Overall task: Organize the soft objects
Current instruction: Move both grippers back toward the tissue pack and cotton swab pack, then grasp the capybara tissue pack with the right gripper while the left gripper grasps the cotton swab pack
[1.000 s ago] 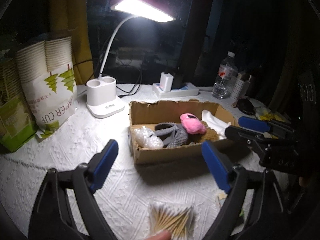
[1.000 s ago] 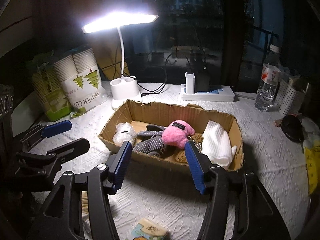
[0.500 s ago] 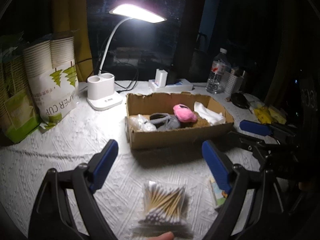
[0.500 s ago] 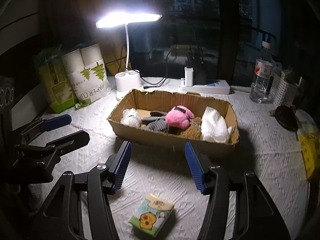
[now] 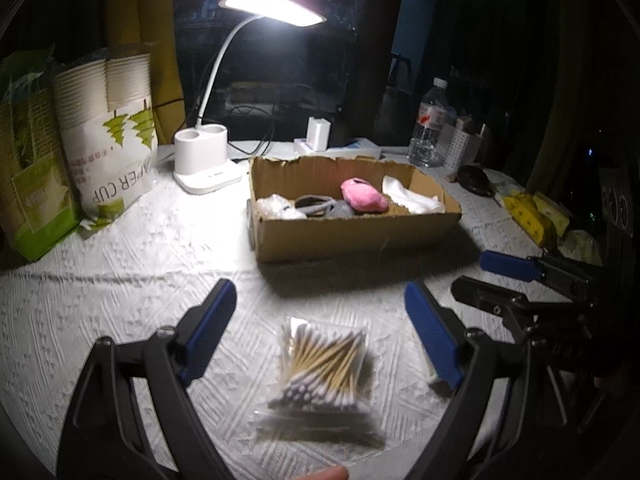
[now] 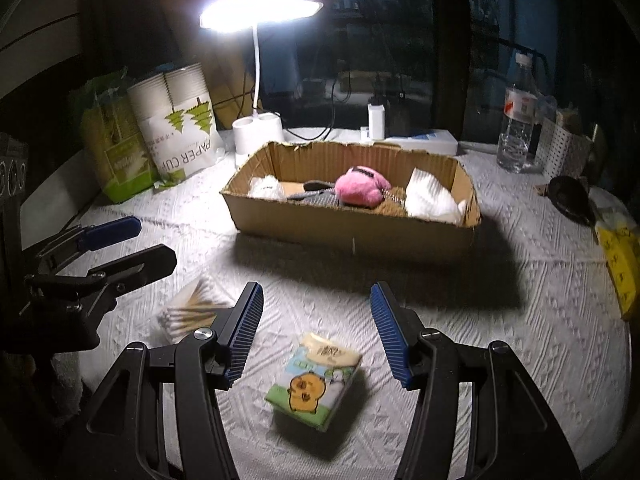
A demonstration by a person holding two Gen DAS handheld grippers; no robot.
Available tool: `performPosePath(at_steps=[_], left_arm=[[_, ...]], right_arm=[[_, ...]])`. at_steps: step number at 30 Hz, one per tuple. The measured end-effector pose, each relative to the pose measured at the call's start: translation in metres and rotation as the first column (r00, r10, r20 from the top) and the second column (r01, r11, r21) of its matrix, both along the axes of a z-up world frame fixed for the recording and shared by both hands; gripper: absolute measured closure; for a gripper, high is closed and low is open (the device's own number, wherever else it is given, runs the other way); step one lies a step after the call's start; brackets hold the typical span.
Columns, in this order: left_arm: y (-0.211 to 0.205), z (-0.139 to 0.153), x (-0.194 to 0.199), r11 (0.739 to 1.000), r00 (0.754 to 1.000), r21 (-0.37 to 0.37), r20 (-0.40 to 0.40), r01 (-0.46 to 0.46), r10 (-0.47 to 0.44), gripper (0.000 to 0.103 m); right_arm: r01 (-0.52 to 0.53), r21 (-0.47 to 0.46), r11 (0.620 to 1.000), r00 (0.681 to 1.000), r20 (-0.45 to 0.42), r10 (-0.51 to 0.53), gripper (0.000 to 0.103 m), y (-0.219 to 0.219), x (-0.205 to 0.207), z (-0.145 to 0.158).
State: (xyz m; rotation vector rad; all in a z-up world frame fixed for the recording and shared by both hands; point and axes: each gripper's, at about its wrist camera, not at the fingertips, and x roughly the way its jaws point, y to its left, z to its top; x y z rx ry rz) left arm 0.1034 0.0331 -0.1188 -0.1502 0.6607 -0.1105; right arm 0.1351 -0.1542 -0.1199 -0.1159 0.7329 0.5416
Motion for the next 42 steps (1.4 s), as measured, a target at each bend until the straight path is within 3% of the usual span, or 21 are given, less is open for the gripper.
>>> performPosePath(at_steps=[17, 29, 31, 37, 38, 39, 42], left_arm=[[-0.006, -0.034, -0.001, 1.000, 0.996, 0.020, -0.090, 0.002, -0.001, 0.016], [-0.020, -0.067, 0.013, 0.993, 0.981, 0.121, -0.194, 0.018, 0.005, 0.016], [-0.023, -0.071, 0.015, 0.987, 0.980, 0.159, -0.197, 0.014, 0.018, 0.016], [-0.026, -0.073, 0.015, 0.984, 0.980, 0.169, -0.200, 0.049, -0.014, 0.017], [-0.027, -0.073, 0.015, 0.984, 0.980, 0.172, -0.200, 0.053, -0.017, 0.020], [-0.028, -0.073, 0.015, 0.983, 0.979, 0.174, -0.204, 0.059, -0.022, 0.031], [-0.029, -0.075, 0.017, 0.982, 0.975, 0.172, -0.219, 0.072, -0.033, 0.045]], right_arm=[[-0.001, -0.012, 1.000, 0.997, -0.073, 0.000, 0.044, -0.004, -0.009, -0.035], [-0.023, -0.022, 1.000, 0.988, -0.153, 0.019, 0.044, -0.001, -0.001, -0.061], [-0.034, -0.022, 0.999, 0.986, -0.162, 0.030, 0.044, 0.000, 0.000, -0.063], [-0.058, -0.035, 0.998, 0.985, -0.168, 0.052, 0.044, 0.004, 0.001, -0.067], [-0.062, -0.038, 0.997, 0.985, -0.166, 0.055, 0.044, 0.005, 0.001, -0.067], [-0.067, -0.037, 0.997, 0.984, -0.166, 0.060, 0.045, 0.005, 0.002, -0.067], [-0.080, -0.031, 0.996, 0.984, -0.163, 0.074, 0.047, 0.005, 0.002, -0.066]])
